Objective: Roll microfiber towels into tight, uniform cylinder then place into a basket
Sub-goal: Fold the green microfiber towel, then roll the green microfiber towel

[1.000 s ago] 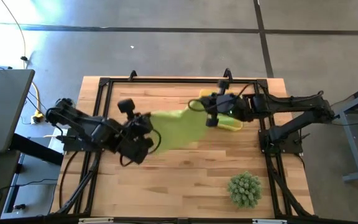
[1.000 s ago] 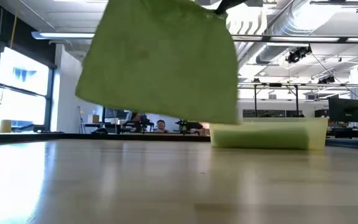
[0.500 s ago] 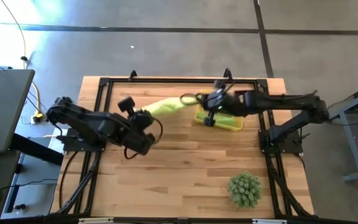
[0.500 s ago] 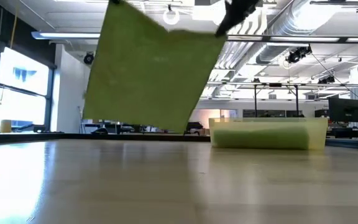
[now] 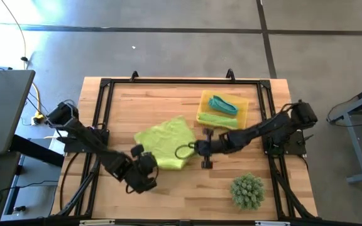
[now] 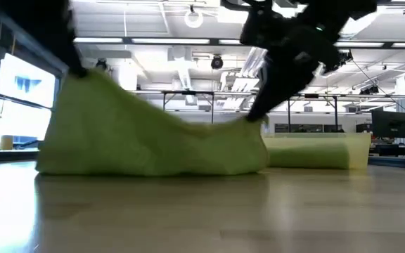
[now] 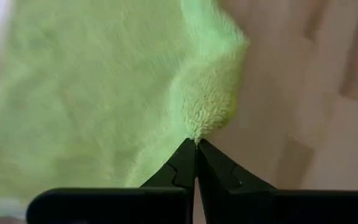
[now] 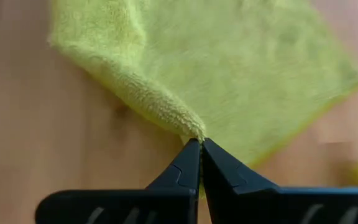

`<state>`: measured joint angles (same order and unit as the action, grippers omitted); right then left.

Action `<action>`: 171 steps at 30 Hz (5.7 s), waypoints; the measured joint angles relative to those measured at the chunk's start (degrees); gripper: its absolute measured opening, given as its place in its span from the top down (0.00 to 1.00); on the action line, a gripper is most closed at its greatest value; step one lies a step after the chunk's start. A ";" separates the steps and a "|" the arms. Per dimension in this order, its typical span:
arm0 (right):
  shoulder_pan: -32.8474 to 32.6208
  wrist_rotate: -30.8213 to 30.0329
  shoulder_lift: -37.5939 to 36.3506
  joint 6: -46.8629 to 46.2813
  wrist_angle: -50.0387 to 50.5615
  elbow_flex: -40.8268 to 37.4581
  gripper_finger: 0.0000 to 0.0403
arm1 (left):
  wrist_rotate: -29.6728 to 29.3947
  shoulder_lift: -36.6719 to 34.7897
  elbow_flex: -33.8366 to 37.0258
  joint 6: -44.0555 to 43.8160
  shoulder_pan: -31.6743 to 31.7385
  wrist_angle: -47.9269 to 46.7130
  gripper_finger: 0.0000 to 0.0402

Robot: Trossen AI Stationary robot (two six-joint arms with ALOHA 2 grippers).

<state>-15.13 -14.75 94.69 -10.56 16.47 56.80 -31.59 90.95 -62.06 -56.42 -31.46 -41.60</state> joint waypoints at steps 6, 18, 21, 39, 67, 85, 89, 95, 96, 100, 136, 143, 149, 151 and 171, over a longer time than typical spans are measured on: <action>-5.84 3.90 3.52 -3.99 -4.22 -1.81 1.00 | 3.56 4.16 2.34 -8.12 -5.28 10.94 1.00; -0.49 2.56 3.83 5.06 -11.56 -1.23 1.00 | -4.23 5.91 2.21 -26.57 -10.23 5.03 1.00; 2.54 2.88 3.83 6.48 -13.76 -1.23 1.00 | -3.84 5.91 2.25 -35.84 -10.15 -2.71 1.00; 11.48 3.69 13.27 14.77 -25.33 -0.31 1.00 | -1.25 10.40 2.24 -48.44 -5.22 -13.68 1.00; 17.53 3.86 15.24 19.56 -25.78 5.39 1.00 | -0.28 9.10 1.88 -48.54 -0.77 -26.44 1.00; 19.13 3.30 17.93 20.01 -27.89 5.35 0.94 | 1.62 9.10 2.21 -41.90 3.41 -26.08 1.00; 19.61 3.29 17.93 22.04 -27.54 5.35 0.82 | 1.64 9.10 2.21 -41.25 3.88 -26.13 1.00; 18.86 3.30 17.91 21.40 -25.45 6.85 0.59 | 4.24 9.12 2.21 -40.44 4.13 -26.10 1.00; 18.53 3.34 17.91 21.08 -24.83 7.37 0.57 | 4.55 9.12 2.21 -40.47 4.13 -26.10 1.00; 17.14 5.23 17.87 20.95 -23.15 8.04 0.54 | 5.86 9.12 2.21 -40.84 4.02 -26.13 1.00; 11.59 -8.88 18.06 -1.28 -9.13 7.97 0.56 | 10.18 9.14 7.57 -28.10 4.44 -17.53 0.70; 16.30 -10.12 20.36 12.10 -15.66 7.97 0.56 | 9.22 8.82 11.58 -25.40 4.44 0.86 0.70; 18.01 -9.85 18.08 12.96 -10.32 10.45 0.56 | 10.03 8.92 12.23 -23.06 4.46 14.28 0.70; 17.76 -9.59 17.02 10.80 -6.61 12.02 0.56 | 10.90 9.04 12.26 -19.20 4.46 19.02 0.70; 6.78 2.35 14.81 -18.01 4.66 3.28 0.56 | 15.36 8.16 7.45 9.87 9.78 5.61 0.70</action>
<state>-8.35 -12.39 109.50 -28.57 21.13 60.09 -16.24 99.11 -54.61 -46.55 -21.68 -35.99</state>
